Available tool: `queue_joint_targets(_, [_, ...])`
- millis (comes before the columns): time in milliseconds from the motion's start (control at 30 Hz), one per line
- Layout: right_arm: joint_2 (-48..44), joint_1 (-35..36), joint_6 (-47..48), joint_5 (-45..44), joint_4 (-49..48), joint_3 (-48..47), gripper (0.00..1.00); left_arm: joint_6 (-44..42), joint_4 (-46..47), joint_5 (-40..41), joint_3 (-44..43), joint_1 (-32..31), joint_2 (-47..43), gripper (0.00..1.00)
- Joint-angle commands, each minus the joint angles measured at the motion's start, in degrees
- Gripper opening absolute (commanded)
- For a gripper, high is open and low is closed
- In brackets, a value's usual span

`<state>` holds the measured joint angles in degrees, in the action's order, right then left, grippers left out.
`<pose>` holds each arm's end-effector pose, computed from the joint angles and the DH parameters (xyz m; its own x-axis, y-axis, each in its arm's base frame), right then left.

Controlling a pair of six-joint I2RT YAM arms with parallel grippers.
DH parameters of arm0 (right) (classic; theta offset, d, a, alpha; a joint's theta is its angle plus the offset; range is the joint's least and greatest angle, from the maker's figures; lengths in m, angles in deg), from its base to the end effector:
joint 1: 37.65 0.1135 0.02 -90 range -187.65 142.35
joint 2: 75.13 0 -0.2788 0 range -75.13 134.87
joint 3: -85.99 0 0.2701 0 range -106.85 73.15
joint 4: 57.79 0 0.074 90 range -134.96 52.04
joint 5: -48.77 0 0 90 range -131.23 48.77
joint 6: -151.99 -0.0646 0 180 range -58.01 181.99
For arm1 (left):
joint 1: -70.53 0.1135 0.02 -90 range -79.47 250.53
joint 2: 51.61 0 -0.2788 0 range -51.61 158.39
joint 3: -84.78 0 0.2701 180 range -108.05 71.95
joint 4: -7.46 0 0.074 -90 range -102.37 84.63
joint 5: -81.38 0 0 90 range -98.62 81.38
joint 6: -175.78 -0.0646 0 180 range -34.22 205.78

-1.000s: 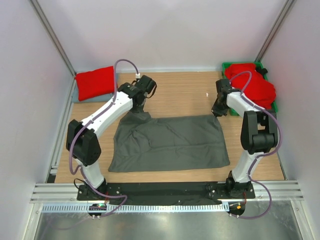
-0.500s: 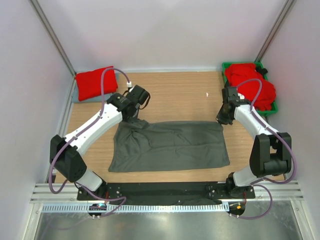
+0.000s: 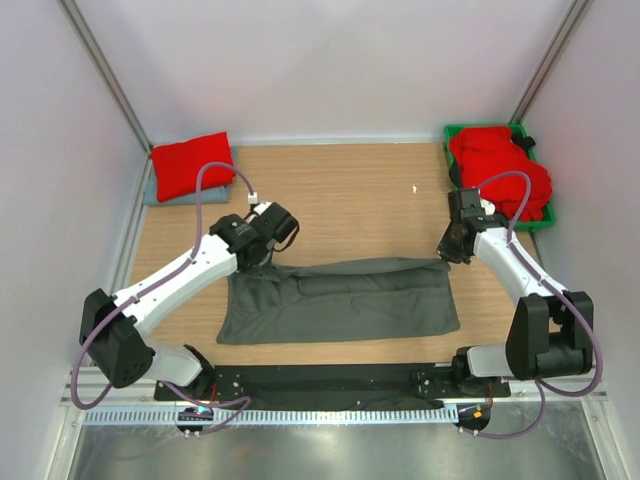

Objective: Fold and stack the t-shirts
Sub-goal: Fold the tshirt

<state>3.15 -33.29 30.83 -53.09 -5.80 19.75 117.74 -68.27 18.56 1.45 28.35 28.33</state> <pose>0.2878 0.0086 0.2068 -0.7592 0.4500 -0.4703 0.4770 0.8763 0.0685 0.2279 -0.1667 0.2787 -0.8609 0.1446 -0.4878 0.0459 0.9769 0.2087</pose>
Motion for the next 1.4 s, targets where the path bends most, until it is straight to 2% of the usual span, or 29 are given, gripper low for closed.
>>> queue_joint_targets(0, [-3.0, 0.0, -0.1, -1.7, 0.7, 0.8, 0.01, 3.6, -1.4, 0.9, 2.6, -1.3, -2.7, 0.0])
queue_joint_targets(300, [-6.9, 0.0, 0.0, -1.9, 1.7, 3.7, 0.01, 5.6, -1.9, 0.4, 7.2, -2.2, -5.2, 0.0])
queue_joint_targets(833, [-10.7, 0.0, -5.0, -1.9, 3.1, 6.6, 0.01, 11.4, -6.4, -2.9, 8.9, -3.5, -8.6, 0.02])
queue_joint_targets(933, [-11.7, 0.1, -7.0, -2.0, 4.0, 7.4, 0.03, 12.5, -8.7, -5.1, 9.3, -3.5, -9.4, 0.13])
queue_joint_targets(967, [-12.1, 0.1, -7.4, -2.2, 4.2, 7.6, 0.21, 13.2, -9.6, -6.1, 9.5, -3.5, -9.7, 0.31])
queue_joint_targets(1033, [-13.6, 0.0, -8.7, -2.5, 4.9, 7.9, 0.47, 13.9, -10.0, -8.1, 10.6, -3.7, -11.7, 0.46])
queue_joint_targets(1067, [-14.0, 0.0, -9.1, -3.3, 5.2, 8.0, 0.76, 14.4, -10.4, -8.4, 10.9, -3.8, -12.7, 0.54])
queue_joint_targets(1133, [-15.4, 0.0, -9.4, -4.5, 5.8, 7.4, 0.93, 14.9, -10.9, -8.4, 11.3, -3.8, -15.0, 0.6])
queue_joint_targets(1167, [-15.8, 0.1, -9.3, -5.5, 6.1, 6.9, 0.96, 15.1, -11.7, -8.1, 11.0, -3.7, -15.5, 0.63])
queue_joint_targets(1233, [-16.2, 0.1, -9.0, -5.5, 6.3, 5.6, 0.96, 15.3, -12.1, -7.3, 10.7, -3.7, -16.4, 0.63])
queue_joint_targets(1367, [-16.8, 0.0, -7.6, -1.0, 4.4, 4.4, 0.89, 15.8, -8.3, -7.2, 11.0, -3.7, -15.1, 0.58])
